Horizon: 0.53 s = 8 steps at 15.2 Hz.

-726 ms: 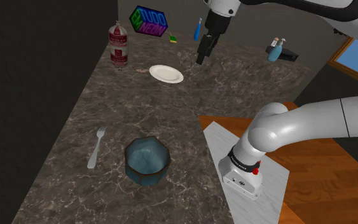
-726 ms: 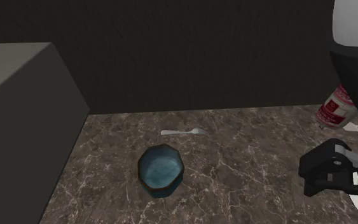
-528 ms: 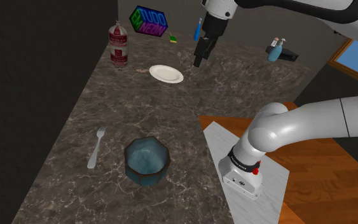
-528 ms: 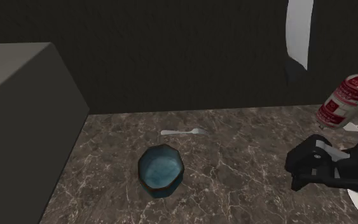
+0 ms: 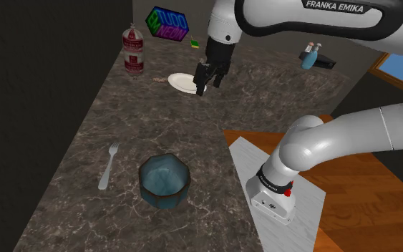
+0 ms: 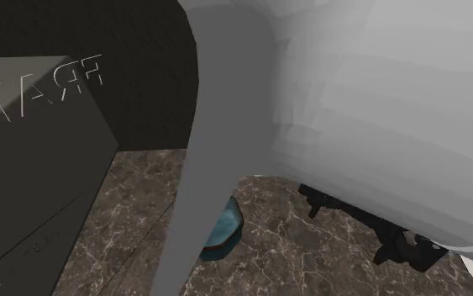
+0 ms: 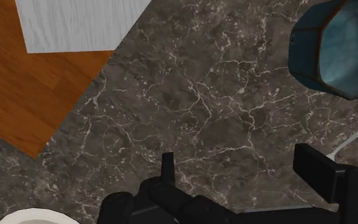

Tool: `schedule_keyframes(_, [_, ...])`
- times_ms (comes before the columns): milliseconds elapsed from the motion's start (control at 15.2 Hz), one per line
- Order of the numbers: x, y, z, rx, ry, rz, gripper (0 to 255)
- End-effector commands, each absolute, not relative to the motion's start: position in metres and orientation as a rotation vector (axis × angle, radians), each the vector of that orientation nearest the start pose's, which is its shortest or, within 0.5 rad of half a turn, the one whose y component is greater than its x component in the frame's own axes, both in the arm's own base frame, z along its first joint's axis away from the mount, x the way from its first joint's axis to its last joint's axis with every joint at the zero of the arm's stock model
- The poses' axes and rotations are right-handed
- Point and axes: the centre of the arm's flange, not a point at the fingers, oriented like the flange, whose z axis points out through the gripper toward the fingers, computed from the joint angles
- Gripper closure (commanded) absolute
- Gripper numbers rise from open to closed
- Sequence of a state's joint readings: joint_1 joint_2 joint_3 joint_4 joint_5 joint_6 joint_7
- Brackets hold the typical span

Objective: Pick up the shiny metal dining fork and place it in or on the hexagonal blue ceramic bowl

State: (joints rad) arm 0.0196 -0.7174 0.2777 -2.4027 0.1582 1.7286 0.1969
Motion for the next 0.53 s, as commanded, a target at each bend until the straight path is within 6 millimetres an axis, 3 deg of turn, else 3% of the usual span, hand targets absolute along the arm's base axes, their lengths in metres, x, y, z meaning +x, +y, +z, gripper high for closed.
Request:
schedule_keyframes(0, [0.325, 0.153, 0.532, -3.153, 0.062, -0.030, 0])
schedule_keyframes(462, [0.346, 0.227, 0.483, -3.117, 0.328, 0.034, 0])
